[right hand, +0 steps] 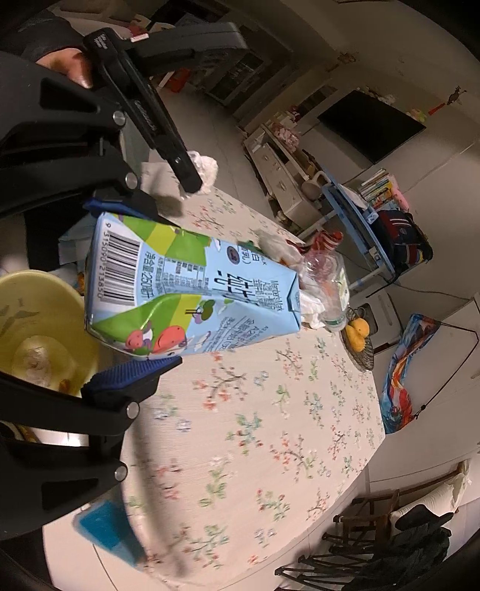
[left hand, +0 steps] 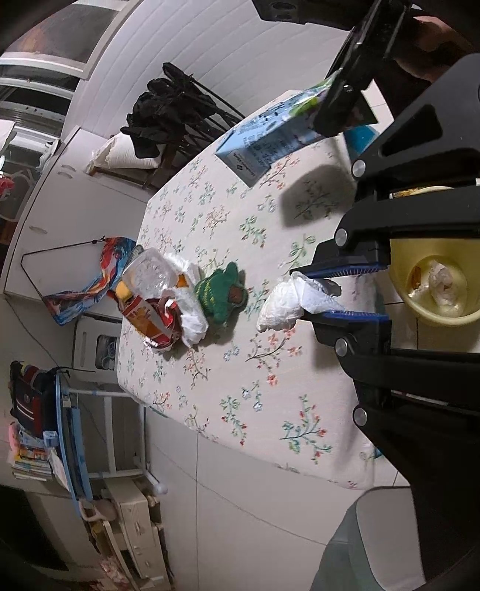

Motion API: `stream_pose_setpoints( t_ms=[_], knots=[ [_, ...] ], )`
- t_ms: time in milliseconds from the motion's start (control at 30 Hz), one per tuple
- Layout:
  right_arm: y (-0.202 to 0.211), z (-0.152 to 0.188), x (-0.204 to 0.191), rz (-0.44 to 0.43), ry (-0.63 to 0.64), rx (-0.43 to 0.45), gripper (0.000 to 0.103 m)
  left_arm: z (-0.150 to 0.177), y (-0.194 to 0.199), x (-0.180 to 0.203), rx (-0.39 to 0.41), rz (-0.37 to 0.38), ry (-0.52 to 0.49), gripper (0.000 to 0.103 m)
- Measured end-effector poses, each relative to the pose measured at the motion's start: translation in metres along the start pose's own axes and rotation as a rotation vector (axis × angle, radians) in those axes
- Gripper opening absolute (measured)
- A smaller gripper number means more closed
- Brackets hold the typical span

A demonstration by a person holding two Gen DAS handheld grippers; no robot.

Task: Collect trash
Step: 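Carry the carton into the basin and open the right tool while the left lifts the napkin, then lower the white napkin into the basin and open the left tool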

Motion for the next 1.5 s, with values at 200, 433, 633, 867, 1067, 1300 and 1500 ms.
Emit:
stream_pose_setpoints(
  t_ms=[200,433,633,867,1067,1300,1500],
  knots=[
    [0.008,0.033,-0.012,-0.014,0.022,-0.062,0.062,0.015,0.01,0.012,-0.003,0.014,-0.022,0.016],
    [-0.001,0.075,-0.022,0.021,0.066,-0.195,0.061,0.03,0.022,0.022,-0.003,0.027,-0.043,0.016],
    [-0.018,0.094,-0.012,0.069,0.073,-0.284,0.038,0.041,0.032,0.027,-0.003,0.038,-0.05,0.016],
    [-0.004,0.089,-0.009,0.081,0.065,-0.22,0.044,0.053,0.04,0.034,-0.012,0.054,-0.07,0.016],
    [0.017,0.066,-0.003,0.089,0.031,-0.075,0.058,0.061,0.041,0.042,-0.027,0.067,-0.091,0.016],
    [0.035,0.048,0.009,0.128,-0.019,0.036,0.065,0.087,0.036,0.059,-0.103,0.112,-0.126,0.016],
    [0.036,0.043,0.013,0.134,-0.026,0.057,0.066,0.134,0.014,0.081,-0.321,0.206,-0.158,0.03]
  ],
)
Point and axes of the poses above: each gripper's, at about its wrist camera, not at the fingertips, and y roughly against the way its jaws point, x to its right, z to its underside, the point moved 9 cm from there along -y, roughly the way its jaws point, and after that the axes turned 2 degrees about y, right-handed, at the moved point
